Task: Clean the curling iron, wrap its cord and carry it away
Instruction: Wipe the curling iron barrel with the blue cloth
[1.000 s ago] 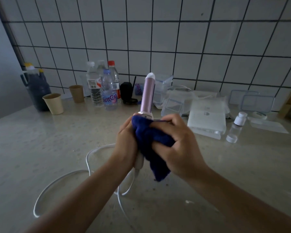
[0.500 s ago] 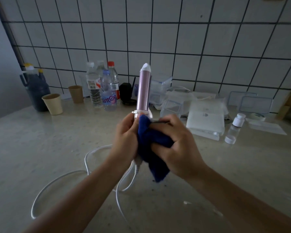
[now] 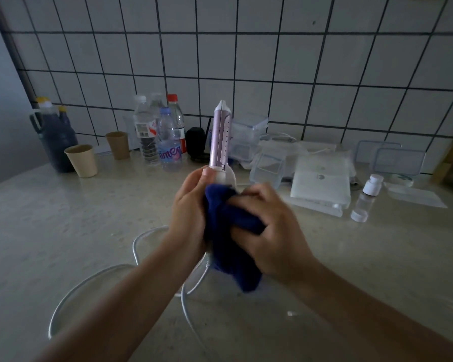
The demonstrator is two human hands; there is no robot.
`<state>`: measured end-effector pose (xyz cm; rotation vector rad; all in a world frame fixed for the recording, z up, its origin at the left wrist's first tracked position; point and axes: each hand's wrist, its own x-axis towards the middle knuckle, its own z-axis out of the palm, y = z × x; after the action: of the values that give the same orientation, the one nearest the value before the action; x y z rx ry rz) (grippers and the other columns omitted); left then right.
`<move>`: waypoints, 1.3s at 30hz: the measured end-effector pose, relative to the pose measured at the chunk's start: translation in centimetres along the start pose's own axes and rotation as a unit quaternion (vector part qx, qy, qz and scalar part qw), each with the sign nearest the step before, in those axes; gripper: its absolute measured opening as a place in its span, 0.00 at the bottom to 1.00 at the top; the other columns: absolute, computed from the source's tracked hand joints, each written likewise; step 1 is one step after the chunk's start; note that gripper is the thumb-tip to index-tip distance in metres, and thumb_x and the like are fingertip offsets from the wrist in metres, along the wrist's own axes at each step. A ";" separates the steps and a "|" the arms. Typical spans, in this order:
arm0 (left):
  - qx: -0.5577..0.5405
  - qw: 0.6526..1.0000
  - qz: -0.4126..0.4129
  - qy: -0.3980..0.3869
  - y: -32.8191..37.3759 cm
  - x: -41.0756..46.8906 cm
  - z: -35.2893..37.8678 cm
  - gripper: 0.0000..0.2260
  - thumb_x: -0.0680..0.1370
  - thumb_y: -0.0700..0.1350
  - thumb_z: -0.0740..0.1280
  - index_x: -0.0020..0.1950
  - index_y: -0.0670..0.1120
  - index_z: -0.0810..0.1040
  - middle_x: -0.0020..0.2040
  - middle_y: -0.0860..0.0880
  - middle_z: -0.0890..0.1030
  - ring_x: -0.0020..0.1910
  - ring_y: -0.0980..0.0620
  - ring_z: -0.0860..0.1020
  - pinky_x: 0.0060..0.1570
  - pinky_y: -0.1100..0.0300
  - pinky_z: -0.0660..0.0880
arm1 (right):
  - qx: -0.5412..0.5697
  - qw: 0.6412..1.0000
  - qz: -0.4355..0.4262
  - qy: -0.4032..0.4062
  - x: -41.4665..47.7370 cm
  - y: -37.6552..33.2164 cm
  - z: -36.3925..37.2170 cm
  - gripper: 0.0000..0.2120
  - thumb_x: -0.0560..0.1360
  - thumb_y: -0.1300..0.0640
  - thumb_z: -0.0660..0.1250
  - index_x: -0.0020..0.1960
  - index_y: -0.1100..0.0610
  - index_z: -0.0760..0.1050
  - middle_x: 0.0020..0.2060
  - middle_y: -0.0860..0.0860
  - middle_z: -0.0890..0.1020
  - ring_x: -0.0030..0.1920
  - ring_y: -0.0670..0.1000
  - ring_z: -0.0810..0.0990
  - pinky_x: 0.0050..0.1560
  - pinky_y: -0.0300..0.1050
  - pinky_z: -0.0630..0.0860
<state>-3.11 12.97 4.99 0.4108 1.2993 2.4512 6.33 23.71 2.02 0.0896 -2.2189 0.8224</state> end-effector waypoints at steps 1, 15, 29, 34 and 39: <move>-0.007 1.000 0.004 0.000 -0.2 -0.1 0.2 0.09 0.85 0.43 0.60 0.57 0.39 0.77 0.41 0.40 0.77 0.38 0.47 0.77 0.41 0.57 0.77 | -0.004 0.999 0.009 0.044 0.7 0.2 -0.9 0.17 0.71 0.46 0.69 0.60 0.43 0.81 0.52 0.38 0.74 0.51 0.42 0.78 0.53 0.39 0.77; -0.009 0.998 -0.054 0.023 -0.4 0.1 0.0 0.22 0.86 0.49 0.58 0.35 0.45 0.78 0.33 0.46 0.77 0.34 0.52 0.77 0.41 0.58 0.77 | 0.007 0.998 0.026 0.058 1.0 -0.3 -1.4 0.16 0.71 0.48 0.70 0.58 0.43 0.81 0.53 0.39 0.76 0.52 0.44 0.80 0.55 0.43 0.78; 0.077 0.997 -0.009 0.020 -0.8 -0.3 -0.4 0.19 0.85 0.52 0.59 0.55 0.36 0.78 0.47 0.34 0.75 0.43 0.40 0.73 0.35 0.54 0.75 | 0.028 0.999 0.029 0.005 0.7 -0.4 -1.2 0.15 0.68 0.50 0.71 0.54 0.43 0.80 0.51 0.39 0.77 0.52 0.45 0.80 0.51 0.34 0.75; 0.215 0.969 0.063 -0.107 -1.8 -1.0 -0.6 0.28 0.81 0.64 0.58 0.33 0.45 0.80 0.28 0.40 0.76 0.25 0.45 0.74 0.24 0.56 0.70 | 0.043 0.989 0.076 0.121 2.3 0.2 -3.1 0.15 0.68 0.57 0.72 0.53 0.45 0.78 0.51 0.44 0.80 0.51 0.43 0.80 0.52 0.35 0.75; 0.275 0.939 0.038 -0.202 -1.9 -1.5 -0.7 0.22 0.74 0.62 0.69 0.46 0.42 0.80 0.37 0.44 0.80 0.31 0.48 0.77 0.28 0.54 0.74 | 0.013 0.977 0.074 0.202 3.6 0.4 -5.5 0.15 0.70 0.58 0.70 0.56 0.50 0.80 0.52 0.46 0.82 0.53 0.42 0.80 0.52 0.29 0.74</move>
<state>-1.70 12.77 2.90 1.0545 1.7727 1.8708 7.11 27.89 7.08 -0.2156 -1.8468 0.8631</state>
